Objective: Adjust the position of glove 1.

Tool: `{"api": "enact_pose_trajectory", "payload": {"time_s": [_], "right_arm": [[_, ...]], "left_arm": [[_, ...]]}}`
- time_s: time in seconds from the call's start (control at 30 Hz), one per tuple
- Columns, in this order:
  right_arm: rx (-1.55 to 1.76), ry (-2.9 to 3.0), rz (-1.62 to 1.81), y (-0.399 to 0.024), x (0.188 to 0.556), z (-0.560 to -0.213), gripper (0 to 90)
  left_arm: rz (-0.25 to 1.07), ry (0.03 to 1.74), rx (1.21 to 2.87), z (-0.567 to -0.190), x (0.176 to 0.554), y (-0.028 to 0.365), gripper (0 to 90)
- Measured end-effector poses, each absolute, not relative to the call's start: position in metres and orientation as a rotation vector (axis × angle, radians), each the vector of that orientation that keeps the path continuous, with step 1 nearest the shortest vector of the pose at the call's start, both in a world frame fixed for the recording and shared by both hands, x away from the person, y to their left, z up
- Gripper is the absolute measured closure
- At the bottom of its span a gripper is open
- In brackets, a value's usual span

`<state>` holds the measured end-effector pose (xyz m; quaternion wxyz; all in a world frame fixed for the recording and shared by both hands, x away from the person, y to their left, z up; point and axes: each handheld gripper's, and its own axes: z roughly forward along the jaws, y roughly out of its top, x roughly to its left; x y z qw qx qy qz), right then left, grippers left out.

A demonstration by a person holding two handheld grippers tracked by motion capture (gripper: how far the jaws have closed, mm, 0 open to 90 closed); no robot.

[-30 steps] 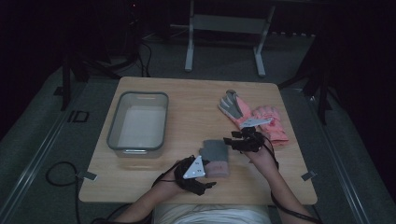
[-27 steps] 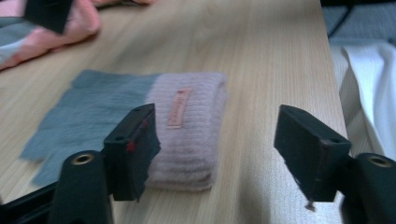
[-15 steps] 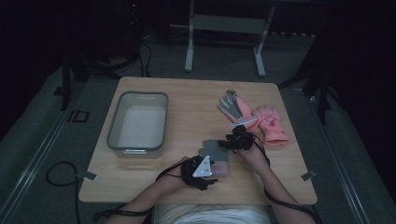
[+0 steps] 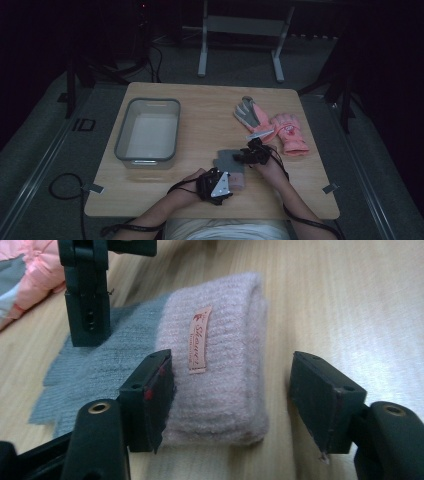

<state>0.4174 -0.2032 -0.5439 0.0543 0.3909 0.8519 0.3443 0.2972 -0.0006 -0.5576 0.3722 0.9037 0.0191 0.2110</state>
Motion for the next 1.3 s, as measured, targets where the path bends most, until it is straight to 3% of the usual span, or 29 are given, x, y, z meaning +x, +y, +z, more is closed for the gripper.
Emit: {"api": "enact_pose_trajectory", "payload": {"time_s": [0.13, 0.23, 0.33, 0.57, 1.3], "right_arm": [[1.192, 2.609, 1.047, -0.2, 0.417, -0.543, 60.5], [1.213, 2.636, 1.052, -0.199, 0.417, -0.542, 69.4], [1.201, 2.649, 1.036, -0.196, 0.416, -0.54, 74.3], [1.19, 2.65, 1.099, -0.194, 0.416, -0.53, 76.0], [1.06, 2.605, 1.268, -0.162, 0.422, -0.465, 76.0]], "left_arm": [[0.564, 0.072, 2.312, -0.557, 0.3, 0.0, 51.7], [0.484, 0.15, 2.315, -0.55, 0.306, 0.001, 64.9], [0.431, 0.196, 2.313, -0.546, 0.31, 0.002, 68.7], [0.372, 0.219, 2.328, -0.529, 0.315, 0.009, 70.7], [0.463, 0.182, 2.401, -0.469, 0.322, 0.046, 70.6]]}}
